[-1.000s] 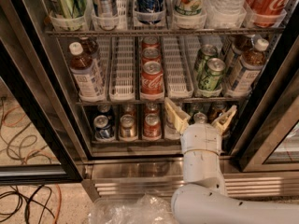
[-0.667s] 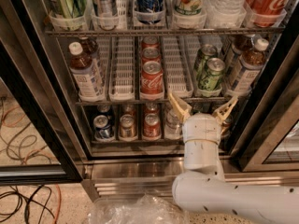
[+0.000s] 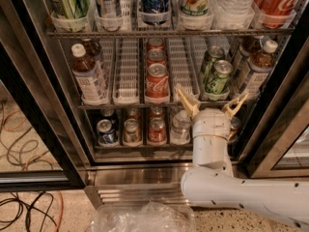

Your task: Pick green can from middle shelf of fridge

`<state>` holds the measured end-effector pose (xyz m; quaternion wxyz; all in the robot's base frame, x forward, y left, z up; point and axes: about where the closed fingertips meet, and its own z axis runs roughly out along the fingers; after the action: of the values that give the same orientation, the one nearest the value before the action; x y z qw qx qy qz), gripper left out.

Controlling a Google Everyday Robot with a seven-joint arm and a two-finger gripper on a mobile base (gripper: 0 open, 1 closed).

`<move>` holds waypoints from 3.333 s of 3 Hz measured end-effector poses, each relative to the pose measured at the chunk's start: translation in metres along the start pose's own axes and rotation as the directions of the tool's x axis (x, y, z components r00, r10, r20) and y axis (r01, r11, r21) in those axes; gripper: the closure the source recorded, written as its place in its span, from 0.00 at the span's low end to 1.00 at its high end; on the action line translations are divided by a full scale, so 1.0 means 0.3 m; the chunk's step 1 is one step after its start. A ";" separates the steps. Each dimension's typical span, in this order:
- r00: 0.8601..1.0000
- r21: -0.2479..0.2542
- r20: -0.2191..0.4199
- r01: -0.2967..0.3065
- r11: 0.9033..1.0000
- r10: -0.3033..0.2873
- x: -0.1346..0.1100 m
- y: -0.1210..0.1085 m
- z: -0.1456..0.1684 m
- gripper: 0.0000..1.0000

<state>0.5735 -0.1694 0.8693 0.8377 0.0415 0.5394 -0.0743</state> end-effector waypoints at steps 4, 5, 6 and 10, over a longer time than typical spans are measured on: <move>1.000 0.003 -0.007 0.009 1.000 -0.009 0.013 0.004 0.001 0.13; 1.000 0.004 -0.016 0.021 1.000 -0.021 0.033 0.007 0.000 0.14; 0.999 0.013 -0.029 0.027 1.000 -0.027 0.058 0.004 0.005 0.13; 0.999 0.128 0.012 0.040 0.991 -0.042 0.073 -0.088 0.131 0.20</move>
Offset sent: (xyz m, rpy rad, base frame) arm 0.0000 0.0000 0.0000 0.0000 0.0000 0.0000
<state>0.6132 -0.2032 0.8660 0.8356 0.0832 0.5281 -0.1262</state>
